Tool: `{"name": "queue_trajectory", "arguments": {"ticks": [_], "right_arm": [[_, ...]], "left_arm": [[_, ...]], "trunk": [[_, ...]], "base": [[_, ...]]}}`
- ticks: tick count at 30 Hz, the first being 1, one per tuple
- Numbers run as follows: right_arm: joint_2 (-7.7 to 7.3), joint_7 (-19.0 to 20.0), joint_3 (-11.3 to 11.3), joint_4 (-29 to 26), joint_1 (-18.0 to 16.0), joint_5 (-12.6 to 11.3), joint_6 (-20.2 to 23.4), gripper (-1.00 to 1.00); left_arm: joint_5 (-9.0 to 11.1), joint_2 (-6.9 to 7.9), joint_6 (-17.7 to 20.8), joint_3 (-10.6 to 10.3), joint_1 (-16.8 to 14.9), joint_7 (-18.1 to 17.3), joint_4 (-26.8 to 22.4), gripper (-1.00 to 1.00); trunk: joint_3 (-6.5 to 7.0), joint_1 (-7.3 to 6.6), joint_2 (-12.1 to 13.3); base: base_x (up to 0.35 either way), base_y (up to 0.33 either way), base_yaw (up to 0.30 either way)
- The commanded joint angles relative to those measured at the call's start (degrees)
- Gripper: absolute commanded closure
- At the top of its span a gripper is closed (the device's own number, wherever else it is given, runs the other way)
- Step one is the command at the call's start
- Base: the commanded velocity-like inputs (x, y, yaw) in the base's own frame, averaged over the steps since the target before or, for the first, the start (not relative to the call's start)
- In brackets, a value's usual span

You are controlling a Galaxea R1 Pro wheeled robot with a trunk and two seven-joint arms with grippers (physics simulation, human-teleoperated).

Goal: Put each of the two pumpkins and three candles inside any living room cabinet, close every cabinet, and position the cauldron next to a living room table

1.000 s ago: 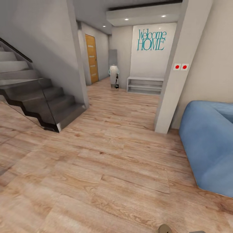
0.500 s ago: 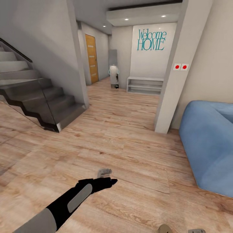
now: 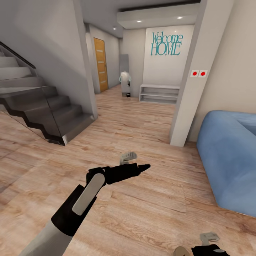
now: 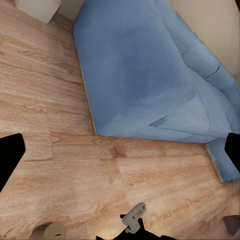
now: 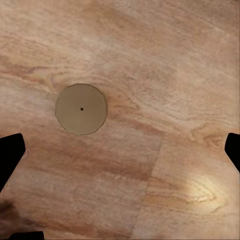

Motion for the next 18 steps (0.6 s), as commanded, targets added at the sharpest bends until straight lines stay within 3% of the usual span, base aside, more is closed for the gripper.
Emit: {"name": "queue_trajectory", "arguments": {"ticks": [1,18], "right_arm": [[0.28,-0.1,0.0,0.0,-0.3,-0.1,0.2,-1.00],[0.44,0.2,-0.1,0.2,0.0,0.0,0.0,-1.00]], "left_arm": [[-0.1,0.00,-0.1,-0.2,0.1,0.1,0.1,-1.00],[0.2,0.46,-0.1,-0.3,0.7,0.0,3.6,-1.00]], "trunk": [[0.00,0.00,0.0],[0.00,0.00,0.0]], "base": [[0.000,0.000,0.000],[0.000,0.000,0.000]]}}
